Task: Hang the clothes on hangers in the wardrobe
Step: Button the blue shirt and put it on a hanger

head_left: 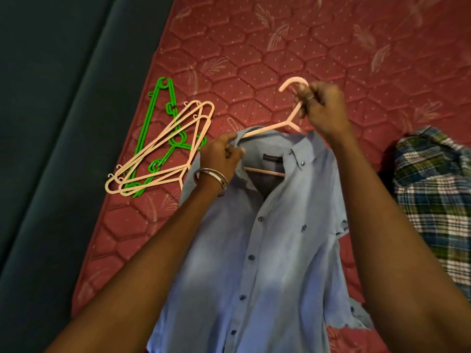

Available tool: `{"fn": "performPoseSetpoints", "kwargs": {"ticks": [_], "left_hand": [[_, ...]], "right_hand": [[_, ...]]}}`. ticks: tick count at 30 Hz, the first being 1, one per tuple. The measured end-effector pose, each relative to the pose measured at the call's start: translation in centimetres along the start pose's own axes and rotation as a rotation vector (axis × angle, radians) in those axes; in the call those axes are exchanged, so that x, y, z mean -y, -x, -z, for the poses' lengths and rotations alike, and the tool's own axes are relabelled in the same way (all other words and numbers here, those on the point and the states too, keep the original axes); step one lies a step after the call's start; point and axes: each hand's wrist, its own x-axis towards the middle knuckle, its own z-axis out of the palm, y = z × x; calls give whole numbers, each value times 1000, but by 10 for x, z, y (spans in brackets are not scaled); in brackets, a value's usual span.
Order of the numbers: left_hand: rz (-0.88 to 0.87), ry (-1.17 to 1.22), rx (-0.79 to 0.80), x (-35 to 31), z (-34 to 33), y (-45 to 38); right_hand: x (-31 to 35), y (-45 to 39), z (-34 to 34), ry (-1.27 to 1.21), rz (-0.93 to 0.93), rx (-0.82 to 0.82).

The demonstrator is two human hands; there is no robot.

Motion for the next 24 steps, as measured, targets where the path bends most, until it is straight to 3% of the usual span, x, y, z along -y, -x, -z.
{"fn": "performPoseSetpoints", "kwargs": {"ticks": [3, 6, 9, 13, 17, 21, 24], "left_hand": [[132, 204, 122, 6, -8, -4], [231, 386, 149, 22, -21, -8], [293, 277, 66, 46, -32, 0], [443, 168, 73, 90, -63, 19], [389, 150, 203, 103, -87, 34], [304, 11, 166, 104, -112, 28], [199, -108, 106, 106, -119, 20]], "right_hand": [[-2, -13, -12, 132, 17, 107], [-15, -28, -24, 168, 2, 150], [-26, -36, -40, 247, -47, 188], [-67, -18, -69, 322, -161, -88], [-86, 59, -98, 189, -351, -305], [-111, 125, -140, 260, -606, -5], [-124, 134, -161, 425, -632, 38]]}}
